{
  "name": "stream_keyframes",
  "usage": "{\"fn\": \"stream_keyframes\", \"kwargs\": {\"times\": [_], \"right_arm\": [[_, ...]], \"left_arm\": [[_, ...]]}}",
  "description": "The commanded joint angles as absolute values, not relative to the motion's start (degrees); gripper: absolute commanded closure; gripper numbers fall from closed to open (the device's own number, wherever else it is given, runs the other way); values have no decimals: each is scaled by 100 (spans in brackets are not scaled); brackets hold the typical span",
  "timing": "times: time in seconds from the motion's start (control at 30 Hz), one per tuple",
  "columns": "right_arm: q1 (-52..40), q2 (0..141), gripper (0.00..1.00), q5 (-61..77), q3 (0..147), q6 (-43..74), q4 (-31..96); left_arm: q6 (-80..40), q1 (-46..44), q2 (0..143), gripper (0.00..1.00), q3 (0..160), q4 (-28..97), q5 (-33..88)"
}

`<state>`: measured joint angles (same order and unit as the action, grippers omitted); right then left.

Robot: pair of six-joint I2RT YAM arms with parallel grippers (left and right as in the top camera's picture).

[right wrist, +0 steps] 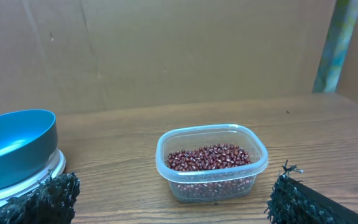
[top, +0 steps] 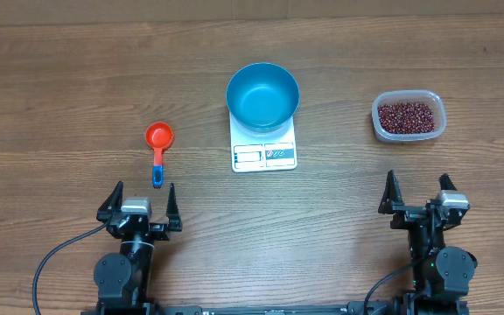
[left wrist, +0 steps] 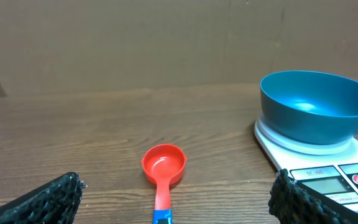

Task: Scoop item into bowl and weigh 150g on scale

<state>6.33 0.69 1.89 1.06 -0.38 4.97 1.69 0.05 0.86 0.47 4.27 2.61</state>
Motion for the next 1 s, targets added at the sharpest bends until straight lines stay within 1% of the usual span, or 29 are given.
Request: {"fn": "stream_keyframes", "kwargs": {"times": [0.0,0.07,0.17,0.73,0.8,0.97], "right_arm": [[611,14,0,113,45,-19,482],[611,12,0,113,45,-19,482],[611,14,0,113,45,-19,482],[611,14,0,113,45,-19,482],[611,14,0,113,45,-19,482],[611,12,0,113,45,-19,482]], "left_arm": [[259,36,25,1,27,432,301],[309,36,25,0,27,425,226],[611,38,25,0,27,429,-211],[642,36,25,0,27,425,-193],[508,36,25,0,27,427,-150],[-276,36,25,0,27,403,-143]]}}
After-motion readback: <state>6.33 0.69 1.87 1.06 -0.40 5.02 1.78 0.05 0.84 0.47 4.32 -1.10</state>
